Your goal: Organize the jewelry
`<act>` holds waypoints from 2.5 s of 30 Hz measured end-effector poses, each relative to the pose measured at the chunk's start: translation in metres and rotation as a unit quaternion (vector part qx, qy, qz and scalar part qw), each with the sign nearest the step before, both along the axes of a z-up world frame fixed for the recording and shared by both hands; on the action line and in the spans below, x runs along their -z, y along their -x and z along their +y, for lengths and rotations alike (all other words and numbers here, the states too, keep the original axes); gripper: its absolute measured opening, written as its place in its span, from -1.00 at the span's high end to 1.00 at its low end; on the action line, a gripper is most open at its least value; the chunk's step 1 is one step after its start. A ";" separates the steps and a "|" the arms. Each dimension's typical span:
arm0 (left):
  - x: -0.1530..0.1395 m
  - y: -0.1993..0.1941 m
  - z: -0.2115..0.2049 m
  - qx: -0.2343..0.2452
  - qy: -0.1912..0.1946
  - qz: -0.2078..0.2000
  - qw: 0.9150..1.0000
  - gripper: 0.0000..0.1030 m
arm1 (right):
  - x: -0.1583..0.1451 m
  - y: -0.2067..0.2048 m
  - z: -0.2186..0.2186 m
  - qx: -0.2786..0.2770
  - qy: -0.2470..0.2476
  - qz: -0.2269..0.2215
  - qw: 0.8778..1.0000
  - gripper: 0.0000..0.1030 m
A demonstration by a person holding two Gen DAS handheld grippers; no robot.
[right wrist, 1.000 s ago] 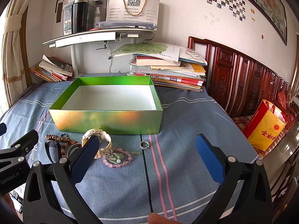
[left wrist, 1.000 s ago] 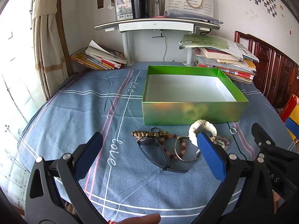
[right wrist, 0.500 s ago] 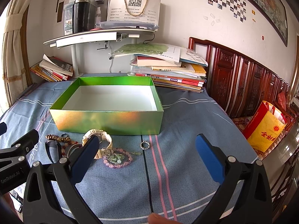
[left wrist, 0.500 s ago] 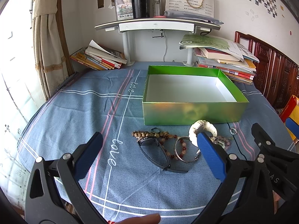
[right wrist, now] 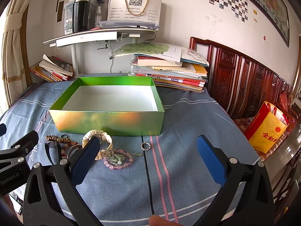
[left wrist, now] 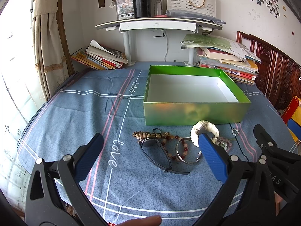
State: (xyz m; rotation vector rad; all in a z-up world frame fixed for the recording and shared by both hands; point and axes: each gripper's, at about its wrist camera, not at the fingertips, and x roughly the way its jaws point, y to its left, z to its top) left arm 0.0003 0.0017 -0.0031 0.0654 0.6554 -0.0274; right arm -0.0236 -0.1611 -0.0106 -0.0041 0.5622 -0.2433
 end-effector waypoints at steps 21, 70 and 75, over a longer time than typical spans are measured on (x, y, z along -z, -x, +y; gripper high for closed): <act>0.007 0.001 0.005 0.000 0.001 0.002 1.000 -0.93 | 0.001 0.000 0.000 0.000 0.001 0.001 1.000 -0.95; 0.050 -0.039 0.039 -0.010 -0.007 0.128 0.992 -0.68 | 0.050 -0.057 -0.029 -0.042 -0.054 0.150 0.986 -0.52; 0.060 -0.045 0.049 -0.007 0.013 0.150 0.989 -0.39 | 0.049 -0.088 -0.002 -0.092 -0.066 0.154 0.982 -0.15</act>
